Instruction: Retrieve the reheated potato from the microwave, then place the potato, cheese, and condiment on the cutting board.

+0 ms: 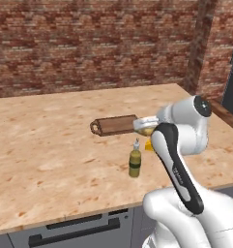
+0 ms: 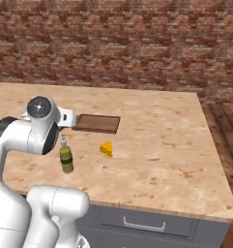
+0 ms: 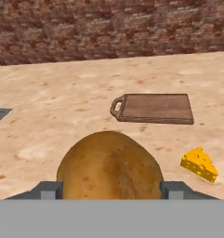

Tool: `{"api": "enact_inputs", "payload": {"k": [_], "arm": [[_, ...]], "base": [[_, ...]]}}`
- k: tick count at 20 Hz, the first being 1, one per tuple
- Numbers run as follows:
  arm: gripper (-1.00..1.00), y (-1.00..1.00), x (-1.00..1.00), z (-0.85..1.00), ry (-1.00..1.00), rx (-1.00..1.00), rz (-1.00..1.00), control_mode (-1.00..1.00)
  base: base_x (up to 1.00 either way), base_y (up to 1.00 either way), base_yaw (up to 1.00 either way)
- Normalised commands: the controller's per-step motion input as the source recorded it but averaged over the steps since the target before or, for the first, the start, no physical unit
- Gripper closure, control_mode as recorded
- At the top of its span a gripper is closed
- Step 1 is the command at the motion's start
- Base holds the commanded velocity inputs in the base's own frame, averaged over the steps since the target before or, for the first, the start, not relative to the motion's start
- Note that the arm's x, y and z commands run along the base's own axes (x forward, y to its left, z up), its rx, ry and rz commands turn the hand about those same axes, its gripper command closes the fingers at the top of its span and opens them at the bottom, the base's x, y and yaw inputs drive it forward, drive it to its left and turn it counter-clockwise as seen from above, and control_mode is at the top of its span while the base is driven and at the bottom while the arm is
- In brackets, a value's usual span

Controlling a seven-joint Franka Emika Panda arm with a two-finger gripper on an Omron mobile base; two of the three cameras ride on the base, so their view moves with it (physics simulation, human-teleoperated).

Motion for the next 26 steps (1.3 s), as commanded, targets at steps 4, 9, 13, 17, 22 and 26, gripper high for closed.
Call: {"api": "enact_inputs", "payload": {"k": [4, 9, 13, 17, 22, 26], "arm": [[1.00, -0.21, 0.25, 0.21, 0.27, 0.01, 0.05, -1.00], [1.00, -0.14, 0.39, 0.14, 0.16, 0.00, 0.11, -1.00], [1.00, -0.13, 0.50, -0.02, 0.06, 0.00, 0.12, -1.00], [1.00, -0.10, 0.57, -0.14, 0.00, 0.00, 0.04, -1.00], [1.00, -0.04, 0.58, -0.24, -0.03, -0.11, 0.00, -1.00], [1.00, 0.00, 0.63, -0.22, 0.00, -0.15, 0.00, -1.00]], "base": [[0.00, 0.00, 0.00], [0.00, 0.00, 0.00], [0.00, 0.00, 0.00], [0.00, 0.00, 0.00], [0.00, 0.00, 0.00], [0.00, 0.00, 0.00]]}}
